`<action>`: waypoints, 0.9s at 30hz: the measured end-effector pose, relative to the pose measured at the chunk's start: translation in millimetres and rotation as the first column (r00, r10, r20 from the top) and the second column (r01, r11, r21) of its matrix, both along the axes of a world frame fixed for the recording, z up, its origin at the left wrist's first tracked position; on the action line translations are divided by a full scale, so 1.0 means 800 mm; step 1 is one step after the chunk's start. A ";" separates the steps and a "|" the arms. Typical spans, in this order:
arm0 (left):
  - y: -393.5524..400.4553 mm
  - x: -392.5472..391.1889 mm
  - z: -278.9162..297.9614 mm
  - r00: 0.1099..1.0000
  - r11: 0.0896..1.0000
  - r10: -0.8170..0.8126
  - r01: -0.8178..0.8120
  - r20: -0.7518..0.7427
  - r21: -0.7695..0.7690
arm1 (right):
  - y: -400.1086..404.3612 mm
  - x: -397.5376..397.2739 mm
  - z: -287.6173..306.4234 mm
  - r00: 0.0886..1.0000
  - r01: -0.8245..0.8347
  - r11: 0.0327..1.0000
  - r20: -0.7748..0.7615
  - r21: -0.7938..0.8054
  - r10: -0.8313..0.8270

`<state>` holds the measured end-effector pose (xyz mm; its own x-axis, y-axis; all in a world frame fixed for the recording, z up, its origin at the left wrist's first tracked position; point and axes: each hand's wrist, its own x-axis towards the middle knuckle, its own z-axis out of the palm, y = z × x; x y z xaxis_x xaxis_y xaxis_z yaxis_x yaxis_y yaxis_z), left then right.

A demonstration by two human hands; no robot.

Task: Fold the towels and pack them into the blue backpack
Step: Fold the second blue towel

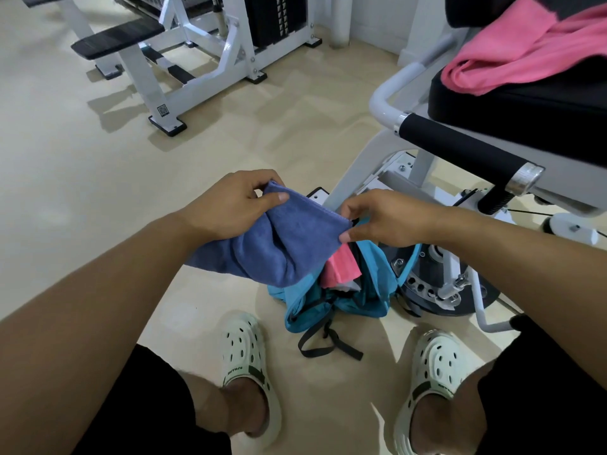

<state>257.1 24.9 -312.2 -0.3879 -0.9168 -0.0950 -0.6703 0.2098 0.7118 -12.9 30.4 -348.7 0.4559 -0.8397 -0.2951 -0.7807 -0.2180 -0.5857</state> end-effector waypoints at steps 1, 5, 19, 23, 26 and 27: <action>-0.001 0.001 -0.002 1.000 1.000 0.009 -0.009 0.022 -0.018 | 0.000 0.001 0.002 1.000 0.023 1.000 0.020 -0.003 -0.023; -0.004 -0.001 -0.007 0.998 0.999 0.040 -0.039 0.056 -0.031 | 0.003 0.009 0.010 0.967 0.192 0.981 0.178 -0.041 -0.182; -0.005 0.002 -0.002 0.999 0.978 0.053 -0.051 0.005 -0.204 | 0.010 0.009 0.014 0.980 0.143 0.959 0.173 -0.244 -0.102; -0.008 0.012 -0.002 0.999 0.985 0.044 -0.045 -0.008 -0.169 | 0.011 0.006 0.019 0.994 0.056 0.963 0.103 -0.263 -0.030; -0.010 0.017 -0.002 1.000 0.988 0.029 -0.030 -0.010 -0.153 | 0.007 0.005 0.010 0.996 0.022 0.950 0.089 -0.311 0.006; -0.010 0.018 -0.002 1.000 0.988 0.025 -0.027 -0.015 -0.150 | 0.005 0.005 0.007 0.995 0.015 0.945 0.094 -0.326 0.016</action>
